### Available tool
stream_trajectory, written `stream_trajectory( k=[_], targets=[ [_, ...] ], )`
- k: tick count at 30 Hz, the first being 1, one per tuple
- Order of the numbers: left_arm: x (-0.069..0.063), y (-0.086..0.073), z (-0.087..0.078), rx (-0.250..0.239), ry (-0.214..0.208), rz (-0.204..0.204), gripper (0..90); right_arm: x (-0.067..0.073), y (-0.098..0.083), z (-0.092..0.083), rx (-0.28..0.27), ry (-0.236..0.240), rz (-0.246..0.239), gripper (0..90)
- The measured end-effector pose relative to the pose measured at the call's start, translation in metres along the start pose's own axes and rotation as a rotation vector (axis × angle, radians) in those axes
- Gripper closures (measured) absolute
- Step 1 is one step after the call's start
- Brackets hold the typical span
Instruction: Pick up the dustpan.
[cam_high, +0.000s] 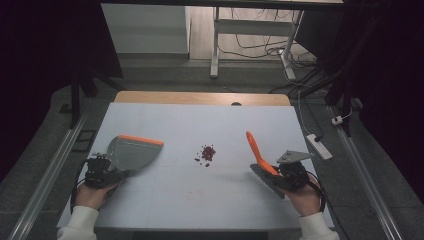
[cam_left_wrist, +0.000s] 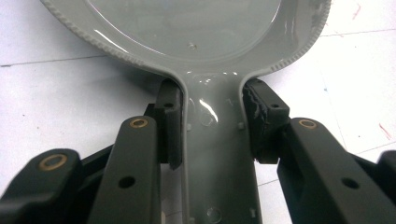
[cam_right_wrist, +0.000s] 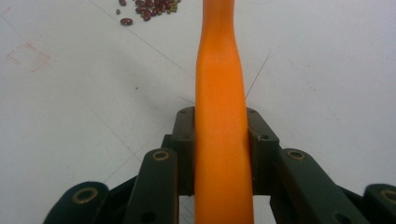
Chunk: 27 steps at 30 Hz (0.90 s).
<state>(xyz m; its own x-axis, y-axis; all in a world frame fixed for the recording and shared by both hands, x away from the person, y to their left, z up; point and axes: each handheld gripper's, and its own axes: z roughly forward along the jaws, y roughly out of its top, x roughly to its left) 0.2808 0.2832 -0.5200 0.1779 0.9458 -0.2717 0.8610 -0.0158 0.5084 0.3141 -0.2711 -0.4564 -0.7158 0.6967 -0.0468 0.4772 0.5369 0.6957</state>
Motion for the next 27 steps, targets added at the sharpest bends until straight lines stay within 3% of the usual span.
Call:
stream_trajectory(
  k=[9, 15, 22, 27],
  targets=[
    [0.001, 0.000, -0.008, -0.062, -0.022, 0.027, 62.3, 0.000, 0.001, -0.002, -0.014, -0.005, 0.006, 70.0],
    [0.002, 0.001, -0.014, -0.109, -0.053, 0.068, 62.3, 0.000, 0.002, -0.006, -0.037, -0.014, 0.007, 70.0],
    [0.003, 0.003, -0.019, -0.156, -0.106, 0.127, 62.3, 0.000, 0.003, -0.008, -0.051, -0.015, 0.006, 70.0],
    [0.003, 0.005, -0.022, -0.171, -0.137, 0.191, 62.3, 0.000, 0.004, -0.007, -0.058, -0.015, 0.006, 70.0]
  ],
)
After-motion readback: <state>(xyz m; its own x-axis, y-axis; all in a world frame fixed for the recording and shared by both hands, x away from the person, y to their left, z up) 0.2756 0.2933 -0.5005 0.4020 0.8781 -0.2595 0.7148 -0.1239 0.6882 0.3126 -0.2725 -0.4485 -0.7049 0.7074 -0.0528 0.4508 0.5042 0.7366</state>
